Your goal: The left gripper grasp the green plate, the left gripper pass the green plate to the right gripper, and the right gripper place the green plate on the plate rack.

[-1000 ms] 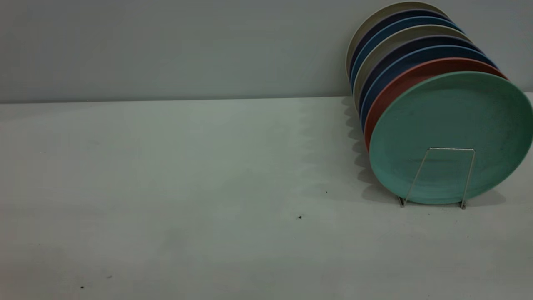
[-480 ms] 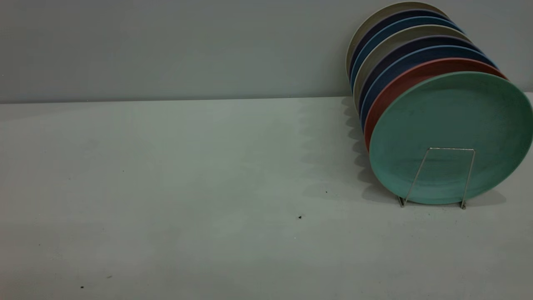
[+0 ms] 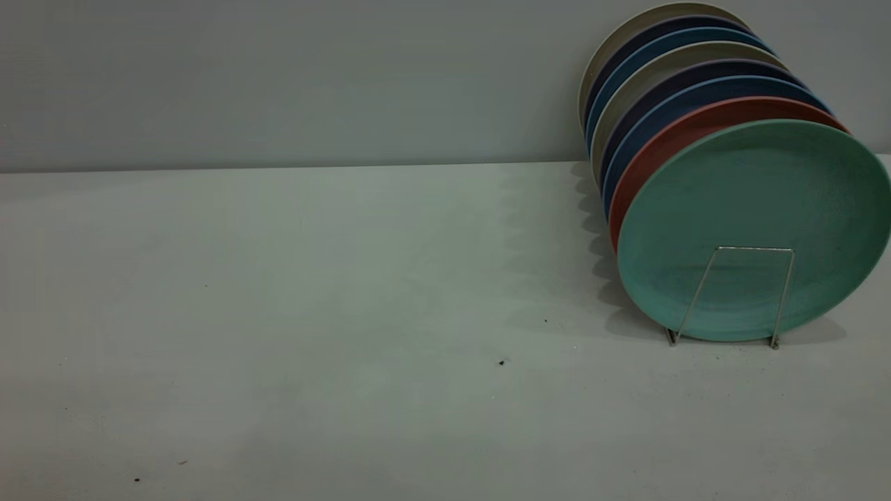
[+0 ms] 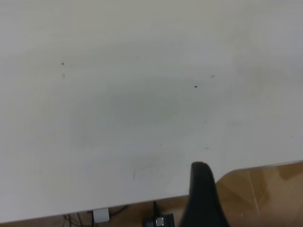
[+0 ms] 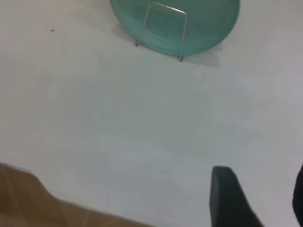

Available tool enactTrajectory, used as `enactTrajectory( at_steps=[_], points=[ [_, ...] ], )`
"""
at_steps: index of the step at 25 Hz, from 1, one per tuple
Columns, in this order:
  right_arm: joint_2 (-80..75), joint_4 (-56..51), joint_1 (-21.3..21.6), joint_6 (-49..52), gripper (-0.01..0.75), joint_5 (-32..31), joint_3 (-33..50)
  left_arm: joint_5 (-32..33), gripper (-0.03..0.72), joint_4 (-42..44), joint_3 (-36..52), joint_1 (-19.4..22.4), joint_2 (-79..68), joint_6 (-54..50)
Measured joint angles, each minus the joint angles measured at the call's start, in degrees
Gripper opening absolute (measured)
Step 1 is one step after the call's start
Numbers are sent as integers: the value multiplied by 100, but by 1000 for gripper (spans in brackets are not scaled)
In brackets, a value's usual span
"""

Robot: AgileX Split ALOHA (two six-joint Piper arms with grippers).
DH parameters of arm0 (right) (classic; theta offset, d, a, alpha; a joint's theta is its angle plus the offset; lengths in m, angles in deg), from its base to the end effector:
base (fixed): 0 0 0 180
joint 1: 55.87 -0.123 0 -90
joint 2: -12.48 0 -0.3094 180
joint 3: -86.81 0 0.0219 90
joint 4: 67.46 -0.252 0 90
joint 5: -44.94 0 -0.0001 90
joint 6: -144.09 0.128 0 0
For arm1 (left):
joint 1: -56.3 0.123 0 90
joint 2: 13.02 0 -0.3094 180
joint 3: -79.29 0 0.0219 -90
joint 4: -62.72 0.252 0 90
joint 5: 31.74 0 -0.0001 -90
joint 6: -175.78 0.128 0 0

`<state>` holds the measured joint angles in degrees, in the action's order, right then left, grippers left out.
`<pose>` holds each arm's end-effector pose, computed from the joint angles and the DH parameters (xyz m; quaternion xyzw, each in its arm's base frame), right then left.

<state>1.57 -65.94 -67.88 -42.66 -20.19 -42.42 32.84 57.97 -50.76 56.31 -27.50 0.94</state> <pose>0.0105 -0.0009 0.2436 -0.1453 0.8822 0.0073 0.4478 0.0175 -0.0096 0.2486 0.0406 0.9009 -0.0220 0.4315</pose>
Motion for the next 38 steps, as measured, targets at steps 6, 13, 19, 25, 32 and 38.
enactTrajectory(
  at_steps=[6, 13, 19, 25, 32, 38],
  points=[
    [0, 0, 0, 21, 349, 0, 0, 0, 563, 0, 0, 0, 0, -17],
    [0, 0, 0, 39, 349, 0, 0, 0, 563, 0, 0, 0, 0, -22],
    [151, -13, 164, 39, 349, 0, 0, 0, 563, 0, 0, 0, 195, -22],
    [467, -13, 725, 39, 349, 0, 0, 22, 563, -7, 0, 0, 815, -17],
    [468, -13, 953, 39, 349, 0, 0, 22, 563, -39, 0, -1, 855, -21],
    [468, -17, 959, 39, 349, 0, 0, 22, 563, -39, 0, -1, 855, -21]
  ],
)
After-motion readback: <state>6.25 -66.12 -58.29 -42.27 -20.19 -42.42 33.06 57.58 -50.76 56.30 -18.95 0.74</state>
